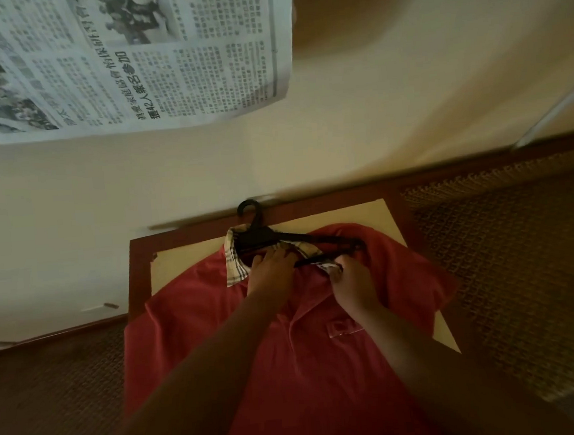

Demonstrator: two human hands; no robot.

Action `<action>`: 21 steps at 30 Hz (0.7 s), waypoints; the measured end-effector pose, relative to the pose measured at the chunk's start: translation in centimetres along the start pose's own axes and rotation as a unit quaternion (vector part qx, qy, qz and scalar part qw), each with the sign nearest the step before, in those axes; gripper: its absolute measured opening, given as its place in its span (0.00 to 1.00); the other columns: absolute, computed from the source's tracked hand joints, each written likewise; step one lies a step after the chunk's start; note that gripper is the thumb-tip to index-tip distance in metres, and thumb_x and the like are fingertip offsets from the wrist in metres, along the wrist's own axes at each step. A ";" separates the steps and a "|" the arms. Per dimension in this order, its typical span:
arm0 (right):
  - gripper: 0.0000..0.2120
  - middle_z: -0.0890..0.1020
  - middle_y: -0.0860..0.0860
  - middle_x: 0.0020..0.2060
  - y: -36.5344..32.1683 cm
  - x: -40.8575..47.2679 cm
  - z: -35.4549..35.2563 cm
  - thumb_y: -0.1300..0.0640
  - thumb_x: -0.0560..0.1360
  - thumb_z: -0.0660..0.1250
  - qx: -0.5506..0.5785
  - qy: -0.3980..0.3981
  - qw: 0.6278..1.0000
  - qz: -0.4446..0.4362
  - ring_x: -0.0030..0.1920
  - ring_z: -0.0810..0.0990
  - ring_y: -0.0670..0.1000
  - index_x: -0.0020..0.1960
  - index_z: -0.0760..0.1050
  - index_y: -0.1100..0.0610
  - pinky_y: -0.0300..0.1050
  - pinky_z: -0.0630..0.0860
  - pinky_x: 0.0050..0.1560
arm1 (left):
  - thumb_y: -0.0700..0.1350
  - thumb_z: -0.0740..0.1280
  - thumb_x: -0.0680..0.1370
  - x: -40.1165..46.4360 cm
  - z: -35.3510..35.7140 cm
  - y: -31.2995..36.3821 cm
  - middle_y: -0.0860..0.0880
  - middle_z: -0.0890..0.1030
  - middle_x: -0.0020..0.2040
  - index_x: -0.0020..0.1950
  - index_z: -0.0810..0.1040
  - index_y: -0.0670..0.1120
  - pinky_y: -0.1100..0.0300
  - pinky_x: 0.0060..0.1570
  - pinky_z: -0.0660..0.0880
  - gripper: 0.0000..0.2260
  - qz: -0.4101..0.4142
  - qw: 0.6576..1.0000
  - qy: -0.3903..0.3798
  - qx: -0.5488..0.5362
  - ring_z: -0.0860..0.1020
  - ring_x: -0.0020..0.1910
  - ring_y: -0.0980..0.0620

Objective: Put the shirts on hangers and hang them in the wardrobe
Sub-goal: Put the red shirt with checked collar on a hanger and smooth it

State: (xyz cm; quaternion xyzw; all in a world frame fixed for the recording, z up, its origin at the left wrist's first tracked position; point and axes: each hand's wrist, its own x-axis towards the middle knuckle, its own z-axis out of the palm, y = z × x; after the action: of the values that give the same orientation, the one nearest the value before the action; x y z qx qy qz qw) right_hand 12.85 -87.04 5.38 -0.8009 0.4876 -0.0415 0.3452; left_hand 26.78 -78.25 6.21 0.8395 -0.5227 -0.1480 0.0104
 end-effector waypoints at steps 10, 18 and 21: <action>0.06 0.81 0.54 0.40 -0.4 1.0 -2.7 0.63 0.78 0.62 0.425 -0.040 0.881 0.202 0.38 0.80 0.51 0.47 0.77 0.56 0.45 0.79 0.35 | 0.46 0.59 0.81 -2.5 -0.7 -2.3 0.53 0.73 0.63 0.63 0.74 0.53 0.58 0.57 0.62 0.12 0.027 0.999 0.041 -0.021 0.73 0.61 0.53; 0.15 0.79 0.56 0.37 -0.8 0.8 -3.7 0.70 0.78 0.54 0.491 -0.044 0.840 0.228 0.34 0.77 0.53 0.42 0.75 0.58 0.44 0.71 0.34 | 0.46 0.60 0.80 -4.3 -0.9 -2.6 0.53 0.75 0.63 0.63 0.73 0.52 0.58 0.58 0.63 0.12 0.011 0.999 0.044 -0.014 0.73 0.62 0.52; 0.15 0.80 0.56 0.37 -1.0 0.8 -4.3 0.71 0.77 0.55 0.499 -0.059 0.835 0.223 0.35 0.78 0.53 0.42 0.76 0.59 0.43 0.73 0.31 | 0.46 0.59 0.81 -4.6 -1.0 -2.9 0.52 0.76 0.62 0.64 0.73 0.51 0.57 0.59 0.63 0.12 0.003 0.999 0.030 -0.014 0.74 0.62 0.51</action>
State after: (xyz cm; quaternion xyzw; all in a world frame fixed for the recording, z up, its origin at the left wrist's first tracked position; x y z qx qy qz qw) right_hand 12.27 -89.59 8.95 -0.3904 0.5447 -0.1536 0.7262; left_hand 27.72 -73.03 7.70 0.8416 -0.5229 -0.1297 0.0382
